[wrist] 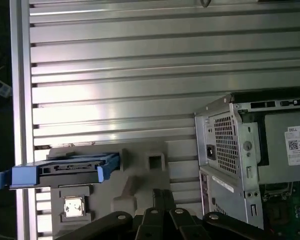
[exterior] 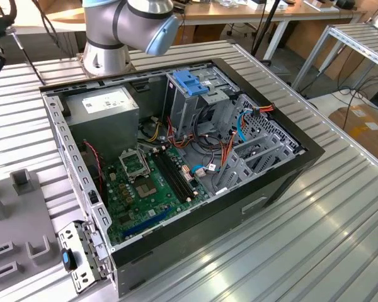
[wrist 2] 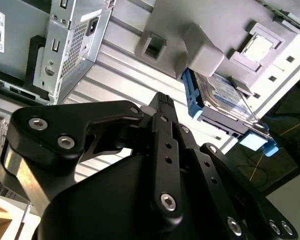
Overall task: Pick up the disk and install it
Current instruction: 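Reach for the disk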
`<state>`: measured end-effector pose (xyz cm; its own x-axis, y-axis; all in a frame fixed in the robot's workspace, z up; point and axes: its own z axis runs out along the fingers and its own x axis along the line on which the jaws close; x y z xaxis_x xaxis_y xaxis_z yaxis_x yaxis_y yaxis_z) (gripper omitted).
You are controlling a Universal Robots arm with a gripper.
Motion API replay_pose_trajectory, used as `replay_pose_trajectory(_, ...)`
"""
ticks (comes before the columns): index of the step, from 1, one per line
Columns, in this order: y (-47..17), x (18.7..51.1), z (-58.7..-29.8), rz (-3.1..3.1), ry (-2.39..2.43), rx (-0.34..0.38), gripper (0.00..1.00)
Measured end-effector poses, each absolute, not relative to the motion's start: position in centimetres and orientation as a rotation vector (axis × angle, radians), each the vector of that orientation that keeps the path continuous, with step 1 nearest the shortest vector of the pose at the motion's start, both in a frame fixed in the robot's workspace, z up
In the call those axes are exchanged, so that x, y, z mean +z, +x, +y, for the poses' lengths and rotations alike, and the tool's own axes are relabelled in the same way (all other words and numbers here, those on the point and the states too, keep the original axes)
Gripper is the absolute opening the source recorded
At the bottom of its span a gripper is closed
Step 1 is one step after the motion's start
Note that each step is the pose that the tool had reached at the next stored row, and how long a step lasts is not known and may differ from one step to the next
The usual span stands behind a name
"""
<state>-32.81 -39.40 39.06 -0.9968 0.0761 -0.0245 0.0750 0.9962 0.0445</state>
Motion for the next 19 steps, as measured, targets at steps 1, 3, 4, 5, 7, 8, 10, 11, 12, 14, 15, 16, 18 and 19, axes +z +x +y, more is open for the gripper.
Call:
replay_pose_trajectory(1,-33.6,39.0,-39.4,3.112,0.118,0.068,0.11)
replay_pose_trajectory(3,-34.8,39.0,-39.3,3.112,0.118,0.069,0.11)
replay_pose_trajectory(4,-35.2,39.0,-39.3,3.113,0.118,0.069,0.11)
replay_pose_trajectory(5,-35.7,39.0,-39.3,3.113,0.118,0.069,0.11)
replay_pose_trajectory(7,-36.7,38.9,-39.2,3.112,0.118,0.069,0.11)
replay_pose_trajectory(8,-37.2,38.9,-39.2,3.113,0.118,0.069,0.11)
replay_pose_trajectory(10,-38.2,38.9,-39.1,3.113,0.118,0.069,0.11)
replay_pose_trajectory(11,-38.6,38.8,-39.1,3.112,0.118,0.069,0.11)
replay_pose_trajectory(12,-39.1,38.8,-39.1,3.113,0.118,0.069,0.11)
replay_pose_trajectory(14,-40.5,38.8,-39.0,3.112,0.118,0.069,0.11)
replay_pose_trajectory(15,-40.9,38.7,-39.0,3.113,0.118,0.069,0.11)
replay_pose_trajectory(16,-41.4,38.7,-39.0,3.113,0.118,0.069,0.11)
replay_pose_trajectory(18,-42.5,38.7,-38.9,3.112,0.118,0.069,0.11)
replay_pose_trajectory(19,-43.1,38.6,-38.9,3.113,0.118,0.069,0.11)
